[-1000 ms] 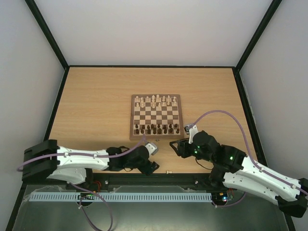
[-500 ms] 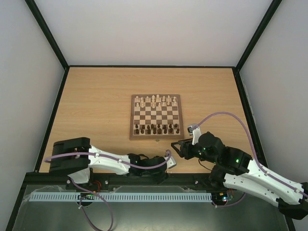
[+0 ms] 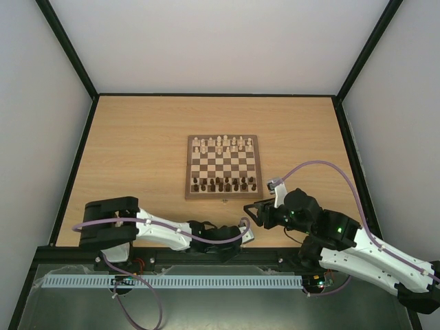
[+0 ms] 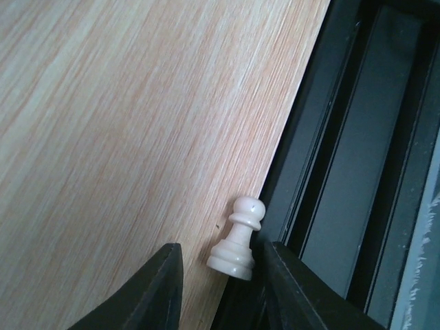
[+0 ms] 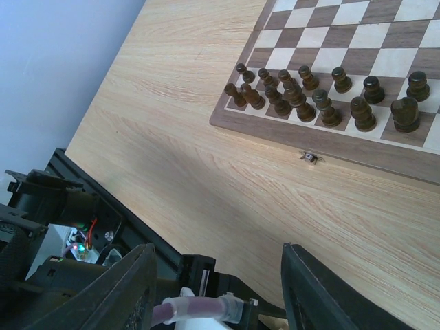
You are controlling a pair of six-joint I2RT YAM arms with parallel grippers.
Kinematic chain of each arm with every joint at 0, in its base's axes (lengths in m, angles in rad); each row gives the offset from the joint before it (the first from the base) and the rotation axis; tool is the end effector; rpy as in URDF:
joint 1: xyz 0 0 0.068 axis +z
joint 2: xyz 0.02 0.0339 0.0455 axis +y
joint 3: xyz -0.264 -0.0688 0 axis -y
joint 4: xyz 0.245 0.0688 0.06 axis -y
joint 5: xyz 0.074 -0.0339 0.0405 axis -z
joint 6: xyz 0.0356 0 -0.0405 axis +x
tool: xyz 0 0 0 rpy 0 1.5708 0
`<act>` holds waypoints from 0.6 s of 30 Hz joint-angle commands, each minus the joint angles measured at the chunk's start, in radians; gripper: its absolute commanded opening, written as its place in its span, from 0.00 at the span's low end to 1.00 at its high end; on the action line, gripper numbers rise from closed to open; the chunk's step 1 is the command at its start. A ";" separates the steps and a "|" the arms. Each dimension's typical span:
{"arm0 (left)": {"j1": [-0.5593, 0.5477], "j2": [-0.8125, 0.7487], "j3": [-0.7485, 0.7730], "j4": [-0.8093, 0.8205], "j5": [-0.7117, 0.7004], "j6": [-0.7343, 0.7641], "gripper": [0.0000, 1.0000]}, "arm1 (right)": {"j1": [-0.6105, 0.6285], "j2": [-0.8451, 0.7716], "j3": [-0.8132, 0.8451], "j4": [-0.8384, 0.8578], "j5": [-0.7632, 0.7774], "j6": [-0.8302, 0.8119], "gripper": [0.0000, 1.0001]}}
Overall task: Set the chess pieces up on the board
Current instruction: Pick up the chess piece at the center of the board.
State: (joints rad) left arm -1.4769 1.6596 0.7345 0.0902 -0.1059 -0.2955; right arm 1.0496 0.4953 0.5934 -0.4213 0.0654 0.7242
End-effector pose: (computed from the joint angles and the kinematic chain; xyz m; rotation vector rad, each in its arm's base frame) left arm 0.0330 -0.3105 0.1358 1.3591 2.1191 -0.6673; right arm 0.0665 0.1112 0.2879 -0.2862 2.0430 1.1078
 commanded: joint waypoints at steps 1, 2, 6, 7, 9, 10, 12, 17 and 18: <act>-0.012 0.033 0.019 -0.016 0.000 0.000 0.34 | 0.006 -0.010 0.019 -0.013 -0.012 -0.011 0.50; -0.014 0.036 0.017 -0.015 0.000 -0.003 0.33 | 0.006 -0.010 0.019 -0.012 -0.011 -0.011 0.50; -0.014 0.042 0.013 -0.012 -0.004 -0.011 0.24 | 0.007 -0.008 0.017 -0.011 -0.012 -0.011 0.51; -0.015 0.049 0.016 -0.015 -0.009 -0.015 0.19 | 0.006 -0.006 0.017 -0.012 -0.012 -0.011 0.51; -0.014 0.062 0.029 -0.028 -0.014 -0.017 0.10 | 0.006 -0.006 0.017 -0.011 -0.011 -0.009 0.51; -0.014 0.065 0.035 -0.036 -0.016 -0.020 0.06 | 0.006 -0.007 0.017 -0.013 -0.009 -0.008 0.51; -0.014 0.057 0.045 -0.058 -0.026 -0.033 0.02 | 0.006 -0.006 0.016 -0.014 -0.007 -0.007 0.51; -0.010 -0.116 0.026 -0.131 -0.053 -0.112 0.03 | 0.007 -0.008 0.017 -0.016 -0.006 -0.003 0.51; -0.010 -0.181 0.006 -0.135 -0.047 -0.129 0.03 | 0.006 -0.009 0.017 -0.015 -0.008 -0.003 0.52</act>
State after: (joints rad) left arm -1.4872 1.6573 0.7662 0.0277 -0.1234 -0.3523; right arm 1.0496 0.4953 0.5934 -0.4217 0.0593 0.7223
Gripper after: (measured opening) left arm 0.109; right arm 0.513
